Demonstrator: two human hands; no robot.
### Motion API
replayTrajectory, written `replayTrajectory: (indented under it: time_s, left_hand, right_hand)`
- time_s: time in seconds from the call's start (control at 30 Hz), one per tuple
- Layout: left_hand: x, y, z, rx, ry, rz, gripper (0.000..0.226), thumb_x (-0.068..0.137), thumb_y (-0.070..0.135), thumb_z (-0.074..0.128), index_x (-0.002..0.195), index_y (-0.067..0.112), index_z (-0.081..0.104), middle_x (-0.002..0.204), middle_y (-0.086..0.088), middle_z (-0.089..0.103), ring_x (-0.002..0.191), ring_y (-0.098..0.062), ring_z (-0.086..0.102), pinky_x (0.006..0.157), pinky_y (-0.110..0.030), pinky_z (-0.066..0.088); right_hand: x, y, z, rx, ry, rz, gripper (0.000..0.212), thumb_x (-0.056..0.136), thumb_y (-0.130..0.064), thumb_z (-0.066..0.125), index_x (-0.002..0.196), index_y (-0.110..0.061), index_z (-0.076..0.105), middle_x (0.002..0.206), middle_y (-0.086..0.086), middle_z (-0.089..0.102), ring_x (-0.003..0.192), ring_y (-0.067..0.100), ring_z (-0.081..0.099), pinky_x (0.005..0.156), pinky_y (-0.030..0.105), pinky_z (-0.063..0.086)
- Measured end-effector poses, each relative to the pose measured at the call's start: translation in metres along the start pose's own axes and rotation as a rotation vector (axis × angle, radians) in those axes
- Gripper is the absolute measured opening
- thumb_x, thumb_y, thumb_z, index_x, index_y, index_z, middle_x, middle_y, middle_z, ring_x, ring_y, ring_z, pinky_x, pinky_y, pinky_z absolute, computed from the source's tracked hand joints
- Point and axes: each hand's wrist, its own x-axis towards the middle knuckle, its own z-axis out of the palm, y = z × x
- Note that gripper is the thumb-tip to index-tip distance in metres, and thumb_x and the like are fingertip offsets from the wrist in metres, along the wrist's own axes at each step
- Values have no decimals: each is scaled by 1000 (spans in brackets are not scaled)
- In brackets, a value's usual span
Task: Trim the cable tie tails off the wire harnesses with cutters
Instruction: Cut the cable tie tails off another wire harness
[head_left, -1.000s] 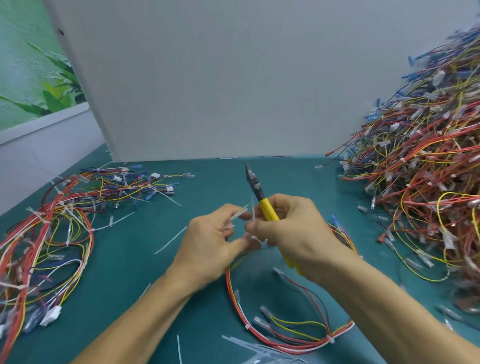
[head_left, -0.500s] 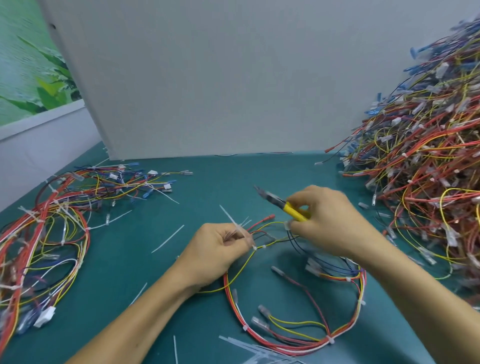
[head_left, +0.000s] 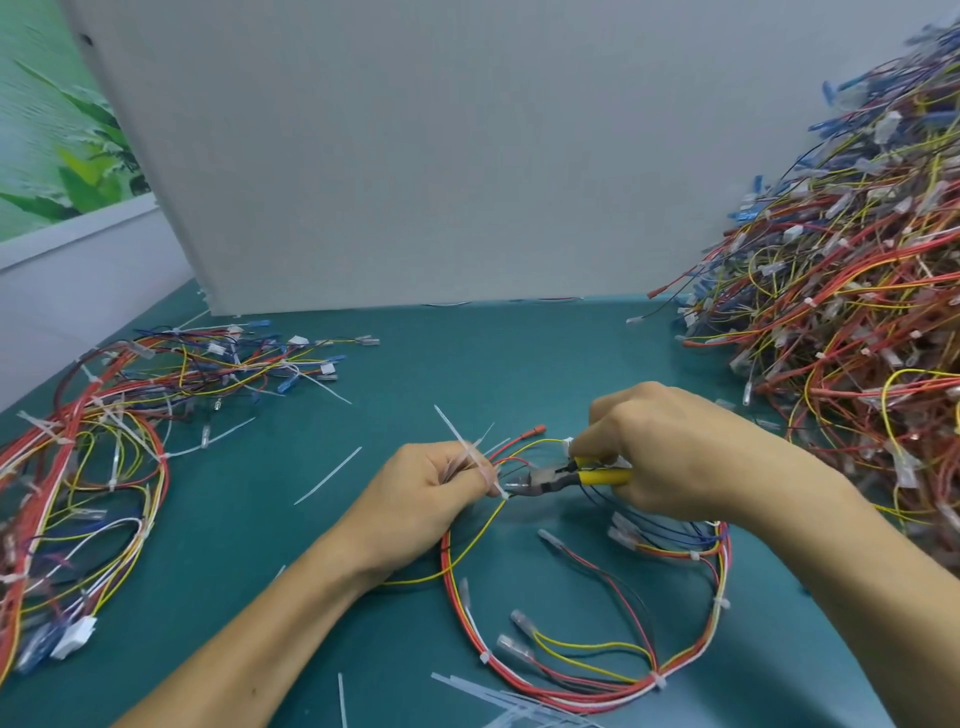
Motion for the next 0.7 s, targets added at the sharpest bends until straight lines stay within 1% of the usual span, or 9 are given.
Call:
replayTrajectory:
  time_s: [0.1, 0.27, 0.33, 0.43, 0.53, 0.63, 0.7]
  left_hand:
    - [0, -1, -1, 6, -8, 2, 19, 78, 31, 55, 71, 19, 67, 58, -4, 35, 55, -14, 28, 51, -25, 24]
    - [-1, -1, -1, -19, -15, -8, 18, 78, 29, 54, 70, 19, 67, 53, 4, 35, 50, -11, 27, 47, -21, 24]
    - [-1, -1, -1, -18, -14, -7, 18, 78, 29, 54, 69, 18, 66, 52, 6, 35, 49, -11, 27, 46, -20, 24]
    - [0, -1, -2, -16, -12, -7, 17, 78, 30, 55, 67, 20, 65, 52, 7, 35, 49, -10, 27, 47, -18, 24]
    - [1, -1, -2, -6, -15, -2, 19, 78, 33, 55, 69, 19, 66, 54, 6, 35, 51, -11, 28, 49, -20, 24]
    - [1, -1, -2, 11, -18, 7, 17, 79, 32, 54, 69, 25, 66, 56, 5, 35, 53, -12, 28, 50, -23, 25]
    - [0, -2, -1, 17, -16, 10, 16, 79, 31, 54, 69, 25, 65, 55, 6, 35, 53, -12, 28, 51, -23, 25]
  right_hand:
    - [0, 0, 1, 5, -1, -13, 20, 79, -18, 57, 95, -28, 65, 86, -6, 52, 85, 23, 52, 68, 36, 48]
    - [-1, 2, -1, 11, 19, -11, 18, 79, -19, 56, 93, -26, 65, 85, -5, 53, 83, 22, 51, 63, 34, 46]
    - [-1, 1, -1, 21, 6, -27, 18, 80, -19, 57, 94, -25, 66, 86, -5, 53, 82, 22, 50, 65, 35, 47]
    - [0, 1, 0, 10, -5, -40, 17, 81, -20, 57, 96, -22, 65, 87, -4, 54, 82, 21, 49, 68, 36, 48]
    - [0, 1, 0, 7, -7, -44, 13, 81, -20, 57, 92, -20, 64, 85, -2, 54, 81, 22, 50, 67, 38, 48]
    - [0, 0, 1, -6, -12, -55, 8, 81, -19, 56, 86, -19, 62, 83, 0, 55, 80, 24, 50, 67, 40, 48]
    - [0, 1, 1, -27, -18, -52, 7, 80, -19, 57, 85, -18, 61, 83, 1, 55, 80, 26, 52, 67, 41, 49]
